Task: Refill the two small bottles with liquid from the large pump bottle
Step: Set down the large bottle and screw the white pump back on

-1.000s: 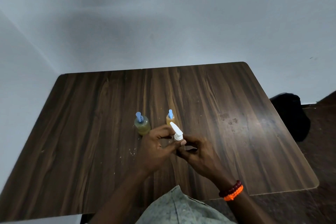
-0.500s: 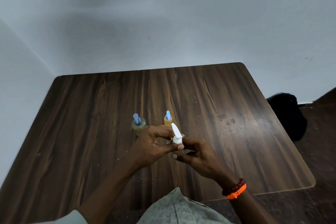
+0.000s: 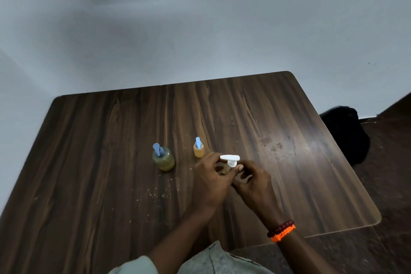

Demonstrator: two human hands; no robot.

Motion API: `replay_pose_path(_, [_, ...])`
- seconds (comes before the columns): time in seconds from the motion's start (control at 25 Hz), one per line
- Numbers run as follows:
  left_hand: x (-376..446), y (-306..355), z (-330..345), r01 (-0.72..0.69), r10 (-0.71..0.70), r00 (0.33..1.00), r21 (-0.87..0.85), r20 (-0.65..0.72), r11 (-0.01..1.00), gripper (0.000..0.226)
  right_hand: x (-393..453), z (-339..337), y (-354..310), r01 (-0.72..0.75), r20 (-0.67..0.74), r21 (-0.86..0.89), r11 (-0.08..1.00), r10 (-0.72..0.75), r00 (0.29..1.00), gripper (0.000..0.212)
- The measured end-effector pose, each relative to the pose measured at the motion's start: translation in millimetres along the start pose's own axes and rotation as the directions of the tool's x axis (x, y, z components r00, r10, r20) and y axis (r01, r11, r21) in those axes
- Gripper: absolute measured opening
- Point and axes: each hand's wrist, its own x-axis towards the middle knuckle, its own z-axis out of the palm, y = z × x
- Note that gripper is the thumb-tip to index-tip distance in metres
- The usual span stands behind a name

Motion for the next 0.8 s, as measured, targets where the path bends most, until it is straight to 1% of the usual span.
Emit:
replay_pose_path(0.08, [5, -9, 20, 0.059, -0.059, 0.998, -0.012, -0.025, 0.998, 0.026, 11, -1, 14, -0.049, -0.069, -0.042, 0.998, 0.046, 0.997, 0.024])
replay_pose_path(0.16, [13, -18, 38, 0.119, -0.119, 0.993, 0.017, -0.005, 0.993, 0.026, 27, -4, 27, -0.054, -0.062, -0.079, 0.995, 0.049, 0.997, 0.021])
replay_pose_path(0.28, [30, -33, 56, 0.135, -0.137, 0.99, 0.08, 0.021, 0.988, 0.022, 56, -5, 44, -0.001, 0.042, -0.098, 0.995, 0.005, 0.999, 0.026])
replay_pose_path(0.4, [51, -50, 66, 0.136, -0.138, 0.99, 0.083, 0.02, 0.987, 0.024, 87, -1, 63, 0.058, 0.138, -0.128, 0.99, -0.04, 0.99, 0.031])
replay_pose_path(0.48, [65, -61, 74, 0.16, -0.163, 0.987, 0.103, 0.012, 0.982, 0.024, 105, 4, 76, 0.068, 0.206, -0.163, 0.984, -0.033, 0.978, 0.033])
replay_pose_path(0.6, [85, -75, 87, 0.239, -0.237, 0.971, 0.15, -0.034, 0.959, 0.018, 132, 14, 91, 0.049, 0.289, -0.192, 0.98, 0.009, 0.957, 0.027])
replay_pose_path(0.72, [94, -85, 94, 0.268, -0.26, 0.963, 0.183, -0.068, 0.946, 0.013, 146, 22, 96, 0.07, 0.335, -0.178, 0.982, -0.007, 0.942, 0.014])
replay_pose_path(0.8, [95, -88, 97, 0.292, -0.282, 0.956, 0.192, -0.081, 0.937, 0.013, 149, 23, 96, 0.074, 0.352, -0.179, 0.981, -0.007, 0.936, 0.019])
